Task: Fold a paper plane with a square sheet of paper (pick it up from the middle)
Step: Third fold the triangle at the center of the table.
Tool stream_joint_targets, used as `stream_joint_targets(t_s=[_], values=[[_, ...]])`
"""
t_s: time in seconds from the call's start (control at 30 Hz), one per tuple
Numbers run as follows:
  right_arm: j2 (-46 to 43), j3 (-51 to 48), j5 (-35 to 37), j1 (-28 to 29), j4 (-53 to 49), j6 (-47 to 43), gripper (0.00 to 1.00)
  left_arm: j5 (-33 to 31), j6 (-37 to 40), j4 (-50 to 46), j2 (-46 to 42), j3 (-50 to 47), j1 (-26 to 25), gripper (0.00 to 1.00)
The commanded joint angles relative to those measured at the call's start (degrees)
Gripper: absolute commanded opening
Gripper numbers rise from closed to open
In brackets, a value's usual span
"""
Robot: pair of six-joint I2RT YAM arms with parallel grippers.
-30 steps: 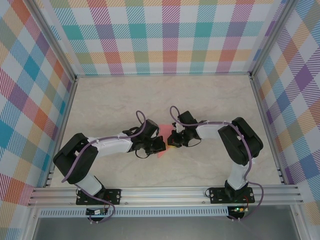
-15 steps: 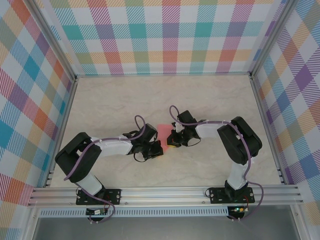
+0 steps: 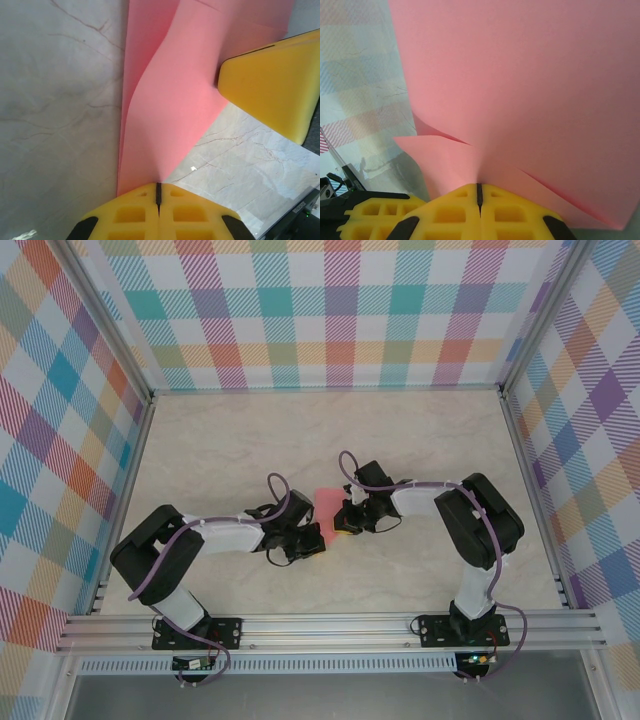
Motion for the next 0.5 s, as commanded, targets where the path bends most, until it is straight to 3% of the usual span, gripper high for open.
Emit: stream_joint_targets(t_s=[0.0, 0.47], values=[[3.6, -1.5, 6.0, 0.1, -4.7, -1.0, 0.00, -0.9, -1.0, 0.2, 1.1, -2.7, 0.0, 0.00], [4.2, -1.1, 7.5, 0.1, -7.0, -1.7, 0.00, 3.4, -4.0, 18.7, -2.0, -17.9, 2.2, 0.00]])
